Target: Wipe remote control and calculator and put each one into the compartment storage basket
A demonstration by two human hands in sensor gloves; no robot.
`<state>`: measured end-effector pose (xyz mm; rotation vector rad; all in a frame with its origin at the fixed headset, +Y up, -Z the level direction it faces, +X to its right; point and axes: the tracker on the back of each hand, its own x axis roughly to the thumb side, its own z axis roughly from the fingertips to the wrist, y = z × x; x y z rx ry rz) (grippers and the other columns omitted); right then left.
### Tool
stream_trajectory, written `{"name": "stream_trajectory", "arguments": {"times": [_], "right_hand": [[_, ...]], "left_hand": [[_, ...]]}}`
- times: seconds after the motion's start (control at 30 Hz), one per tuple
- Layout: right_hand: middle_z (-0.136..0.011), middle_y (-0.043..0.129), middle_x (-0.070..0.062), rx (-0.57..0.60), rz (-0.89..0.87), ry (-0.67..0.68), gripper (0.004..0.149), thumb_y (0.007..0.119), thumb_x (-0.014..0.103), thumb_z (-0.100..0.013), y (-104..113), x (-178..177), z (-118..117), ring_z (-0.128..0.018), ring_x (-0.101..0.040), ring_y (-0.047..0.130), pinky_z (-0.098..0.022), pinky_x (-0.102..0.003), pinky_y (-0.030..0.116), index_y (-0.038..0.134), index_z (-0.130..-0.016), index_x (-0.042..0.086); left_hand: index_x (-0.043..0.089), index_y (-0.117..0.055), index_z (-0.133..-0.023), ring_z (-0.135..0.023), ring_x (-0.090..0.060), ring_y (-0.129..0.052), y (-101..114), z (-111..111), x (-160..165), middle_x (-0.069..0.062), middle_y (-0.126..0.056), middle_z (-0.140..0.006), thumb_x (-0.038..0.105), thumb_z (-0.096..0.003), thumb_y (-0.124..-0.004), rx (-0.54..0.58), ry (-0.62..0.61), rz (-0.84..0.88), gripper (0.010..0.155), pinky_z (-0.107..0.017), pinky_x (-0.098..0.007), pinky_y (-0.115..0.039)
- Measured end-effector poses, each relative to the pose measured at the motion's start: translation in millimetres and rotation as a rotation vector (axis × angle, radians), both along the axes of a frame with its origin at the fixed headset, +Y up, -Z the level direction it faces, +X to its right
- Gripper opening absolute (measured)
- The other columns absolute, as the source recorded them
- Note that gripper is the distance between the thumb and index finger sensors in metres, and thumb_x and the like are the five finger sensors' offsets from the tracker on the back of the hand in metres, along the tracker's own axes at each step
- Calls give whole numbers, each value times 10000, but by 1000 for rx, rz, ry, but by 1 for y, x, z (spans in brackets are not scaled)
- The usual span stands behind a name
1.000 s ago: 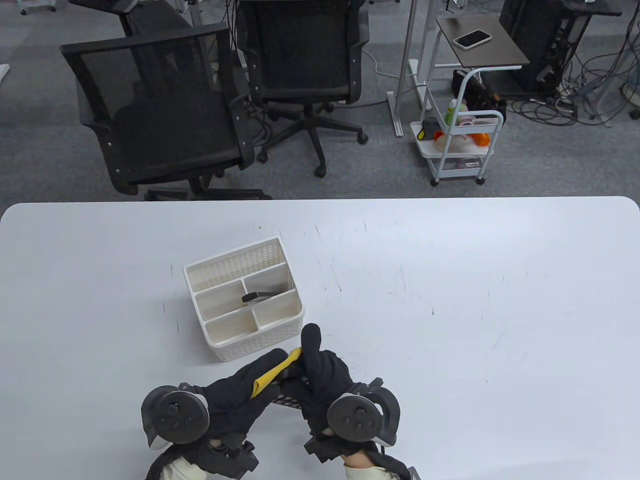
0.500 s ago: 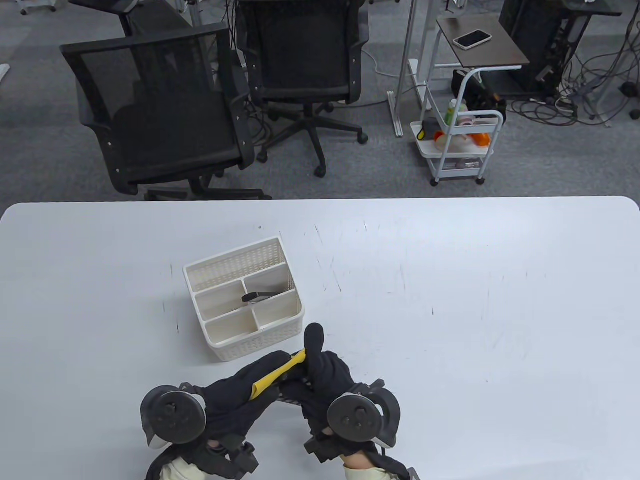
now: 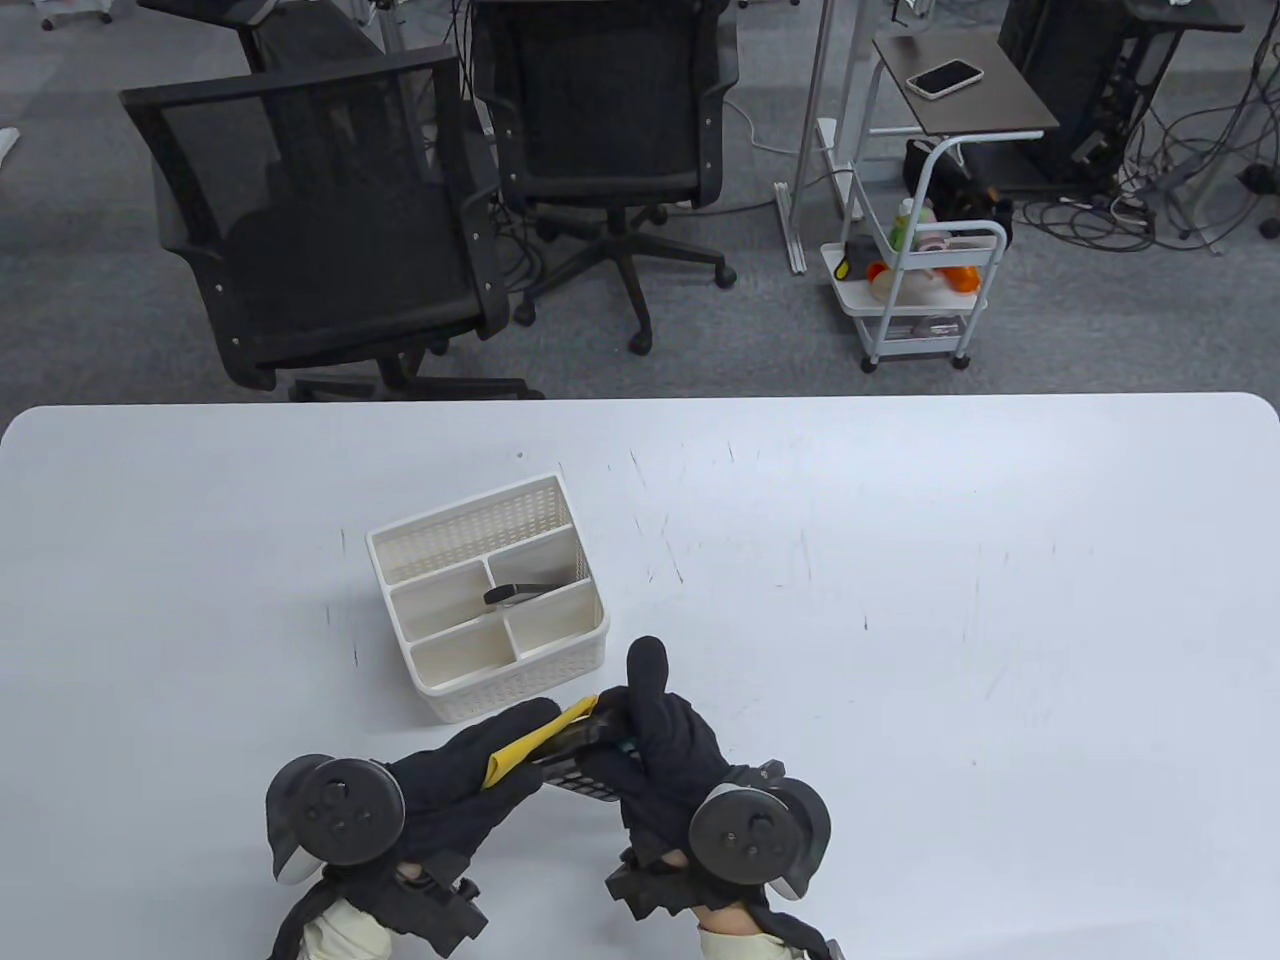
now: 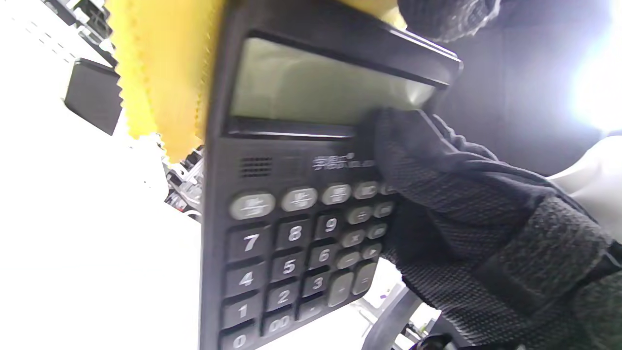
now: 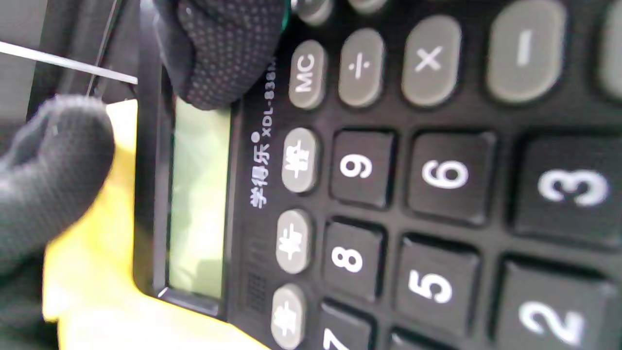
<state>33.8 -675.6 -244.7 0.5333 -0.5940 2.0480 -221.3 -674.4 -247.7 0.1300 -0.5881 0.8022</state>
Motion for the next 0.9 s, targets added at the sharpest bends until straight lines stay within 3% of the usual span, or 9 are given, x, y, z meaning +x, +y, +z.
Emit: {"name": "stream_trajectory", "arguments": {"times": [0.23,0.4,0.57,0.77,0.9], "right_hand": [[-863,814,-132,-44,-172,39,813,822,243,-462,-1,10,-3,-680,-378,895,-570,-713,610,411,-1113,-19],[-873,804,-139,-120,-287,99,744,809,241,-472,-8,12,-8,-693,-385,884,-567,-719,607,485,-1115,52],[-879,795,-140,-168,-402,123,736,801,241,-478,-12,13,-9,-702,-383,879,-564,-723,605,489,-1114,41],[-895,772,-145,-180,-472,161,715,784,240,-491,-16,7,-7,-727,-388,860,-560,-740,588,495,-1114,42],[-947,737,-154,-162,-380,161,649,797,245,-518,-11,5,-6,-808,-411,812,-575,-763,570,572,-1096,54]], "left_hand": [[280,-665,-1053,-856,-433,-919,-8,-5,-4,-114,-790,-1065,521,-551,-651,-117,-66,174,557,-600,-557,-807],[265,-623,-1067,-859,-406,-922,-8,-5,-3,-148,-802,-1041,531,-545,-639,-126,-91,186,585,-602,-549,-808],[231,-530,-1097,-823,-370,-953,-11,-4,1,-145,-797,-1024,504,-554,-626,-164,-125,207,615,-588,-532,-822],[205,-450,-1099,-800,-327,-972,-13,-3,6,-104,-806,-995,455,-548,-668,-181,-120,217,643,-571,-508,-840],[175,-527,-1067,-740,-320,-1019,-10,-4,3,-96,-862,-936,404,-513,-720,-129,-42,213,630,-520,-494,-876]]}}
